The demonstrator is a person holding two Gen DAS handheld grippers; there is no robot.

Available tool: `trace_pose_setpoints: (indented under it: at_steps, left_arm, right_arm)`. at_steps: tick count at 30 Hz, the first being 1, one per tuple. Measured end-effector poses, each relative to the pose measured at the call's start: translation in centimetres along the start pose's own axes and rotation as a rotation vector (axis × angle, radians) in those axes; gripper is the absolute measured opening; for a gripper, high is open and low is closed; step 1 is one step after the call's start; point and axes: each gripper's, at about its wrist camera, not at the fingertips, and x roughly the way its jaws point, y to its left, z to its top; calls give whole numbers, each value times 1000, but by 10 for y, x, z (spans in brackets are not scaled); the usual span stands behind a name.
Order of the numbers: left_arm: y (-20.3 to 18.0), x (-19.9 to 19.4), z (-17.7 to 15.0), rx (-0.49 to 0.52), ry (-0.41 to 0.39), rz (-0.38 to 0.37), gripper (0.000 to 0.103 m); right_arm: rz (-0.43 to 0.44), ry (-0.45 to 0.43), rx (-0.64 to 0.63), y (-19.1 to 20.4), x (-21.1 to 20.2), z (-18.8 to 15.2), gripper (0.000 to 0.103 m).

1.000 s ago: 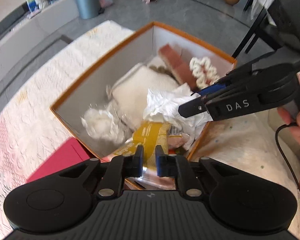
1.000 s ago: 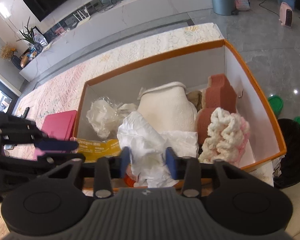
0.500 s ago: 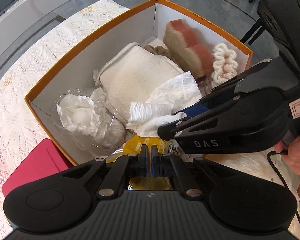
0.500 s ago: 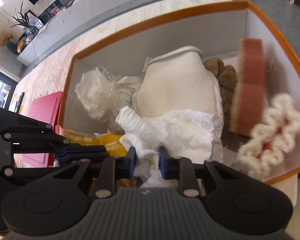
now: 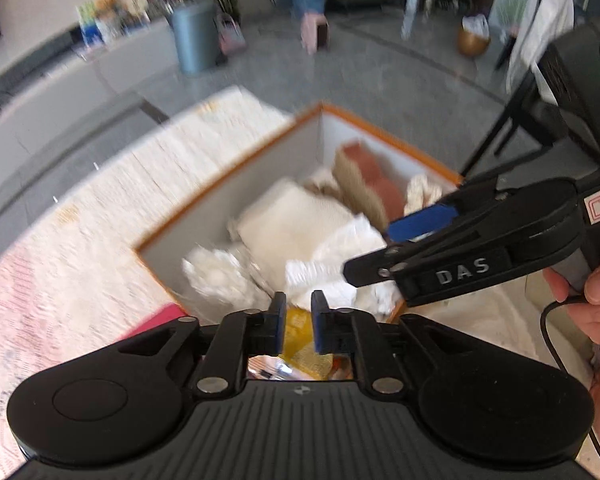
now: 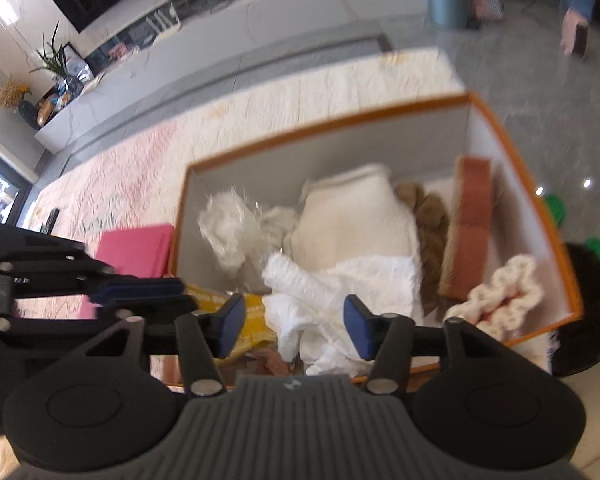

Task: Organize soft objects

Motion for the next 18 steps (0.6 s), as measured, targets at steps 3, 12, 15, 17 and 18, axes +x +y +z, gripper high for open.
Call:
trace_pose_setpoints:
  at_steps: [3,12,15,17,18]
  left_arm:
    - [5,-38,-4,-56,-119,20,24]
    - [-7,-130,-48,-126,-523,186,40]
    - [-15,-147,-70,-165,-618,259,45]
    - [-21,-154,-84,-188,-683,299,49]
    - [-24,-157,-90,-198,-711,323,54]
  right_arm:
    - [-19,-86,-20,13,-33,-2,66]
    - [-119,-392,-196,83,-119,-37,92]
    - [-151,-534,-214,103,-140,-62,99]
    - [-161,-606,-219,115,-147,-81,100]
    - [-171,-635,-216,120,-149,-90,100]
